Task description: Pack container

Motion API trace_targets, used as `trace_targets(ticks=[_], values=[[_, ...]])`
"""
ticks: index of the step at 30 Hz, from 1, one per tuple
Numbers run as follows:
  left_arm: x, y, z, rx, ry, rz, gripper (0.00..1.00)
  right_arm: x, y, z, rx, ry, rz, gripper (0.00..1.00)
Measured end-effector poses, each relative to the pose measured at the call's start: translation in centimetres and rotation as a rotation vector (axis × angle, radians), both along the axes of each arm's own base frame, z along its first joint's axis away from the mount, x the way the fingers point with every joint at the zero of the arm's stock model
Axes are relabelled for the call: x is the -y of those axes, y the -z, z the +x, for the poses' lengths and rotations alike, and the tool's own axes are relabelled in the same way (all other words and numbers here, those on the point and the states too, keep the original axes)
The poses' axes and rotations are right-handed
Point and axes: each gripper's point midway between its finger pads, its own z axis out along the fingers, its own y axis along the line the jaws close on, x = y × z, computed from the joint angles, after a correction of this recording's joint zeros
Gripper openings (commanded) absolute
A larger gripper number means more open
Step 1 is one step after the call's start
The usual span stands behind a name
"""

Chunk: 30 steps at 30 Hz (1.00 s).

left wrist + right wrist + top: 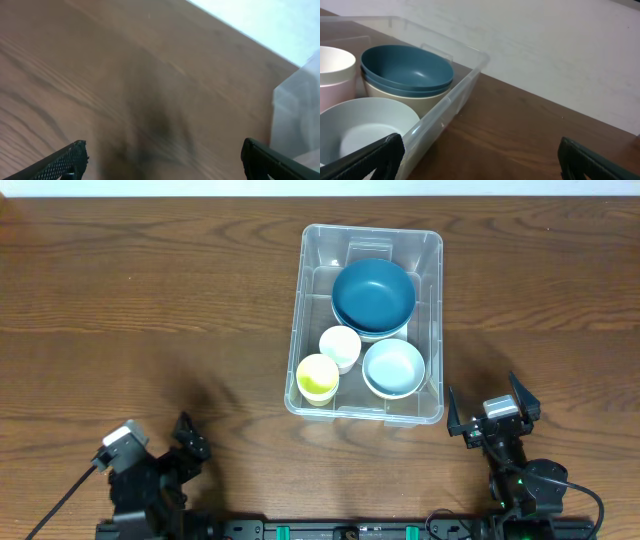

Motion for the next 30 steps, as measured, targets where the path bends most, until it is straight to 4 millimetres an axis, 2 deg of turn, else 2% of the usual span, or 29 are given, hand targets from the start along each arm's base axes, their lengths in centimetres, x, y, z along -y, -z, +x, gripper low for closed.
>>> trace_targets(ticks=[2, 5, 13, 22, 26, 30], values=[[0.1, 0.7, 0.6, 0.001, 0.008, -0.005, 0.98, 0.0, 0.0, 0.0, 0.0, 0.0, 0.0, 0.99], [0.4, 0.8, 1.6, 0.04, 0.022, -0.007, 0.98, 0.0, 0.0, 0.0, 0.0, 0.0, 0.0, 0.99], [0.5, -0.9, 4.6, 0.226, 0.037, -0.001, 0.98, 0.0, 0.0, 0.0, 0.0, 0.0, 0.0, 0.99], [1.0, -2.7, 6.1, 0.345, 0.098, 0.109, 0.98, 0.0, 0.0, 0.0, 0.0, 0.0, 0.0, 0.99], [1.3, -2.4, 6.5, 0.36, 0.128, 0.164, 0.98, 0.0, 0.0, 0.0, 0.0, 0.0, 0.0, 0.99], [1.3, -1.1, 6.7, 0.351, 0.14, 0.194, 0.98, 0.0, 0.0, 0.0, 0.0, 0.0, 0.0, 0.99]])
